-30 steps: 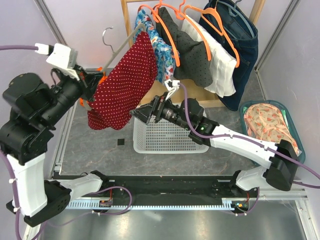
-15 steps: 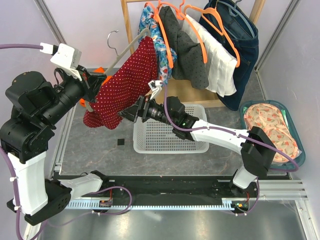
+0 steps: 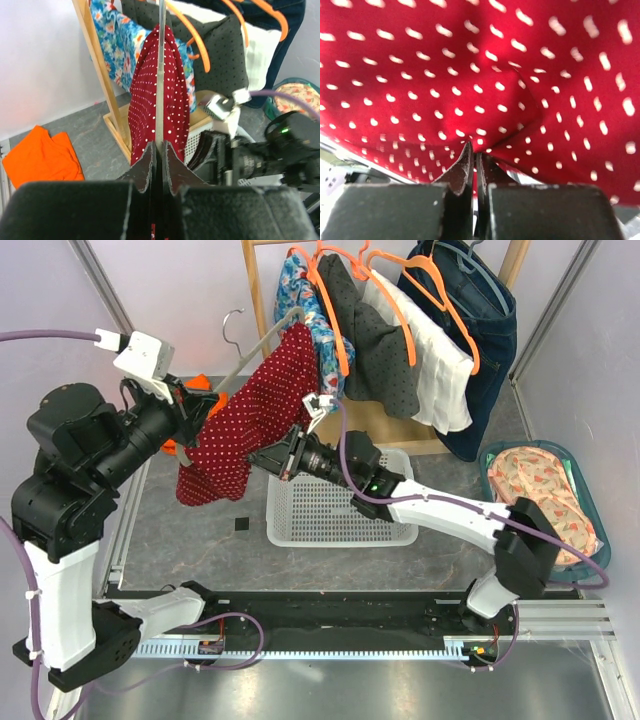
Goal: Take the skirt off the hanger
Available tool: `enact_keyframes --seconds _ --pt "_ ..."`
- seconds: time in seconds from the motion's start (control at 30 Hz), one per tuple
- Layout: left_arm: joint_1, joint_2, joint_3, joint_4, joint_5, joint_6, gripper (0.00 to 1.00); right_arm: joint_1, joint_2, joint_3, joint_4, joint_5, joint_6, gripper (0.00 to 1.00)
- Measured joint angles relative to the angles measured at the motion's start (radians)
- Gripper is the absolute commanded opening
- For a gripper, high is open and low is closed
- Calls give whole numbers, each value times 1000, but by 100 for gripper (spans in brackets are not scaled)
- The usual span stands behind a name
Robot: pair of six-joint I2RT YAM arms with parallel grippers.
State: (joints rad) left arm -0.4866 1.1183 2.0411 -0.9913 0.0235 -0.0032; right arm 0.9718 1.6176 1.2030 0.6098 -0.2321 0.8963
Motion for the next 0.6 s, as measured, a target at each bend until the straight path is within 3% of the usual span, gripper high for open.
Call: enact_keyframes --seconds 0.2,0.43,0.6 --pt "0 -34 -148 64 -58 13 2 19 -218 21 -215 37 -135 0" --pt "-7 -25 -263 150 -104 21 2 59 -481 405 -595 136 -397 0" --pt "-8 -27 -278 225 -132 27 2 59 -588 558 -735 185 -502 0"
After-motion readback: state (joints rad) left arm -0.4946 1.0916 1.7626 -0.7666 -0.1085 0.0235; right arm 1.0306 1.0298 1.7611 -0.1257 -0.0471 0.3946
